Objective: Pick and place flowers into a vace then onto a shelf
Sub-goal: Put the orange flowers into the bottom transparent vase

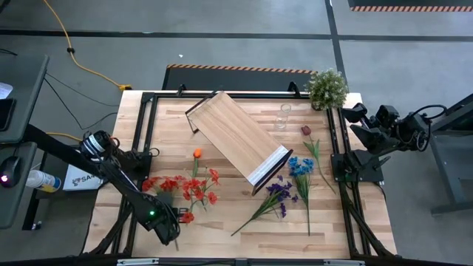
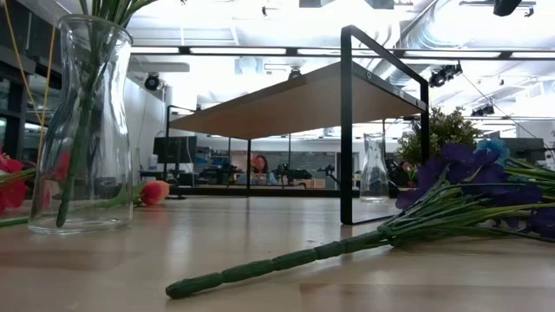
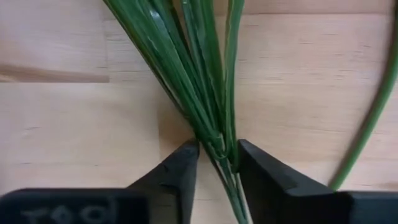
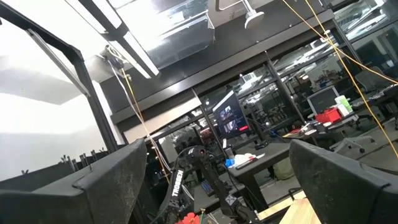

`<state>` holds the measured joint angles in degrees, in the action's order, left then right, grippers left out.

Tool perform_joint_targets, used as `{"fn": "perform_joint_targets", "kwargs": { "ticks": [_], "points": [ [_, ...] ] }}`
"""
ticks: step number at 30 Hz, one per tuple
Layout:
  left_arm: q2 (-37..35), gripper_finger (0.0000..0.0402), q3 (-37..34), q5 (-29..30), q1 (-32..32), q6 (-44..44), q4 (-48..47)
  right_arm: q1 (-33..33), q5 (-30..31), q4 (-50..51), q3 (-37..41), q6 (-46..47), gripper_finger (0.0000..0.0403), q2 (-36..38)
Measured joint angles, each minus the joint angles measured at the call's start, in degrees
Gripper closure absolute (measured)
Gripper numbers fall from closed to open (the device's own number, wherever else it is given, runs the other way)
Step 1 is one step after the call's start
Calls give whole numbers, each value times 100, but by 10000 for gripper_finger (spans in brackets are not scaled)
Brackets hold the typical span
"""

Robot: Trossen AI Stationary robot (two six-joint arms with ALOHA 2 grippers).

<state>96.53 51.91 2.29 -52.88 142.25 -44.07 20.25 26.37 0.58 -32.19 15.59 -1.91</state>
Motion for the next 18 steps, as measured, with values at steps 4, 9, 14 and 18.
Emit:
{"fn": "perform_joint_targets", "kwargs": {
  "ticks": [4,9,14,18],
  "points": [
    [0,299,-3,-90,0,-10,-34,0,0,1,0,-11,22,0],
    [0,353,-3,-178,0,12,-81,0,0,2,0,-13,22,0],
    [0,364,-6,-187,0,41,-91,0,0,2,0,-8,22,0],
    [0,364,-3,-189,0,57,-108,0,0,2,0,-2,22,0]
  ]
}}
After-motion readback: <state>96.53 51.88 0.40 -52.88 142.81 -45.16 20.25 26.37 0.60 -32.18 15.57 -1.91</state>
